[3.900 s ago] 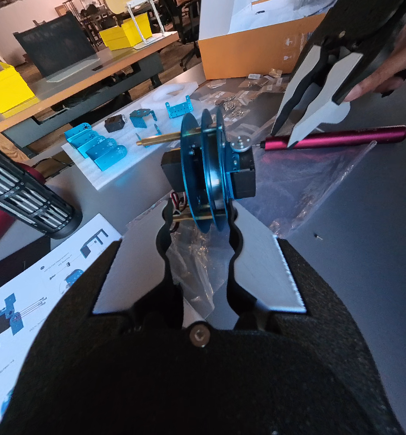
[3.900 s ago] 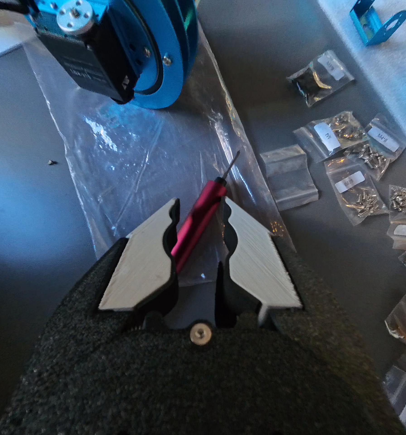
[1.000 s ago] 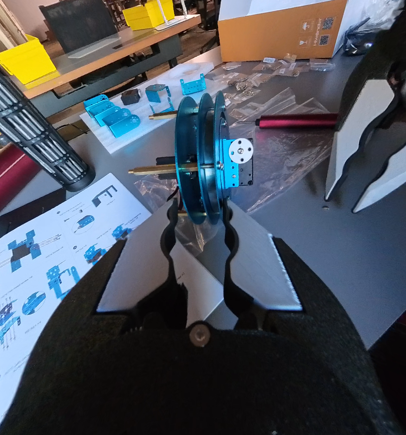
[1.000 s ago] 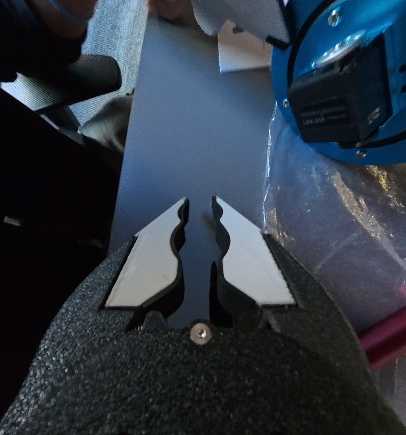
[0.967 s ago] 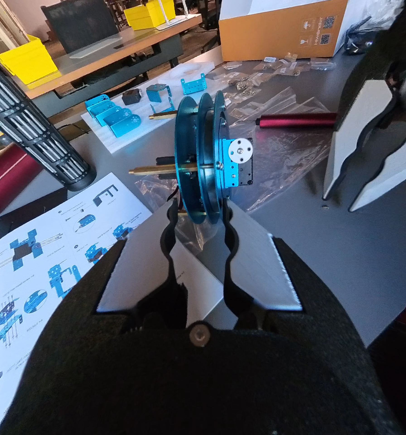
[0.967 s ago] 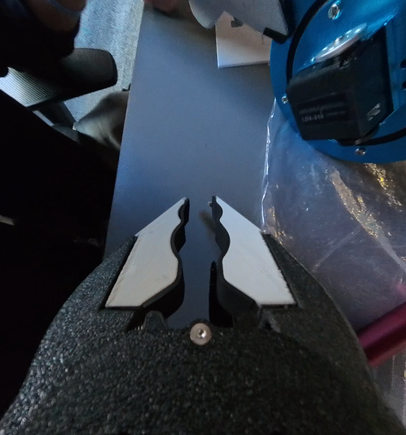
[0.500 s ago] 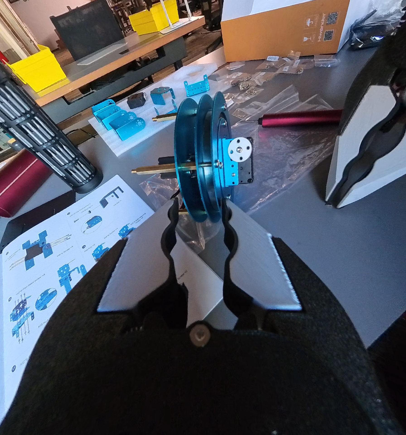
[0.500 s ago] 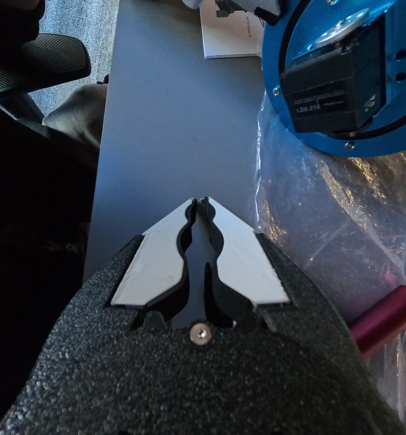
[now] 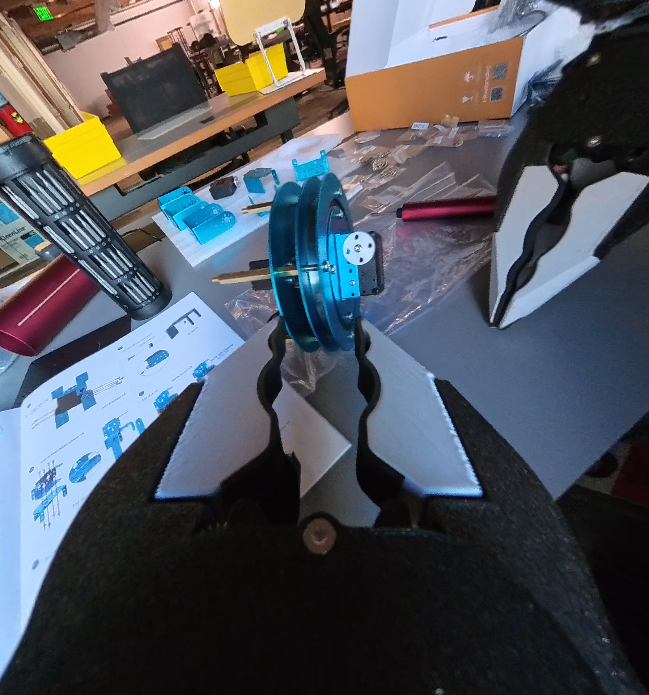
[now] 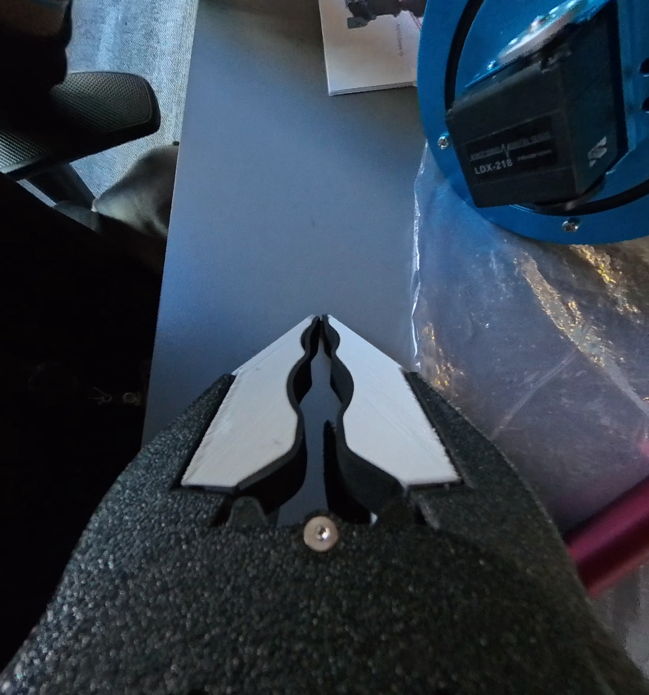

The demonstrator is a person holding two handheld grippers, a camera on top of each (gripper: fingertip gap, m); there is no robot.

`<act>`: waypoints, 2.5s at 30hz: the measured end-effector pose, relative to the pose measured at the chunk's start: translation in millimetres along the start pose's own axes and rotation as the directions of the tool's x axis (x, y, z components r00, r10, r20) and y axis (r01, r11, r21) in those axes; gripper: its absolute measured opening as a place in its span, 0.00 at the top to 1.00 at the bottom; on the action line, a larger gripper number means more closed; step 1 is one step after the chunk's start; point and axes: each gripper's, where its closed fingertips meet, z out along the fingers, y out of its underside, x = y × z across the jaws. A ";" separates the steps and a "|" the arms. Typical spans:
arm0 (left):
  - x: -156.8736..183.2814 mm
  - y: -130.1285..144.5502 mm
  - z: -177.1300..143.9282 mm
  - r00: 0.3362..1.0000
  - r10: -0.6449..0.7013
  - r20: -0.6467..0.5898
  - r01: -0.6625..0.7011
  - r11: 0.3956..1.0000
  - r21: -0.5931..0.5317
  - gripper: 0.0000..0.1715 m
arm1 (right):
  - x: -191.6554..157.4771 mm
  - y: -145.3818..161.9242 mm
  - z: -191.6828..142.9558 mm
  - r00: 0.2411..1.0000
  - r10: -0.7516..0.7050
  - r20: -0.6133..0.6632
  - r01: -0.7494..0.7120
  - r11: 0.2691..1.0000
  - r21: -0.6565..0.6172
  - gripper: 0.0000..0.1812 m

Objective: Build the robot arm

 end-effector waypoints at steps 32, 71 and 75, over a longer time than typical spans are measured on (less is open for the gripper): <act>69.4 -8.7 12.8 0.795 0.511 0.326 -0.525 0.850 -0.050 0.90 | -3.7 -83.5 -20.4 0.853 0.372 0.366 -0.503 0.773 0.385 1.00; 40.7 2.6 18.9 0.954 0.299 0.024 -0.298 0.954 -0.036 0.95 | 69.6 -13.6 -20.4 0.993 0.111 -0.027 -0.109 0.991 0.080 0.94; 53.7 1.2 19.6 0.961 0.274 -0.038 -0.275 0.961 -0.015 0.95 | 70.7 -15.3 -14.7 0.993 -0.113 -0.047 0.112 0.994 -0.012 0.95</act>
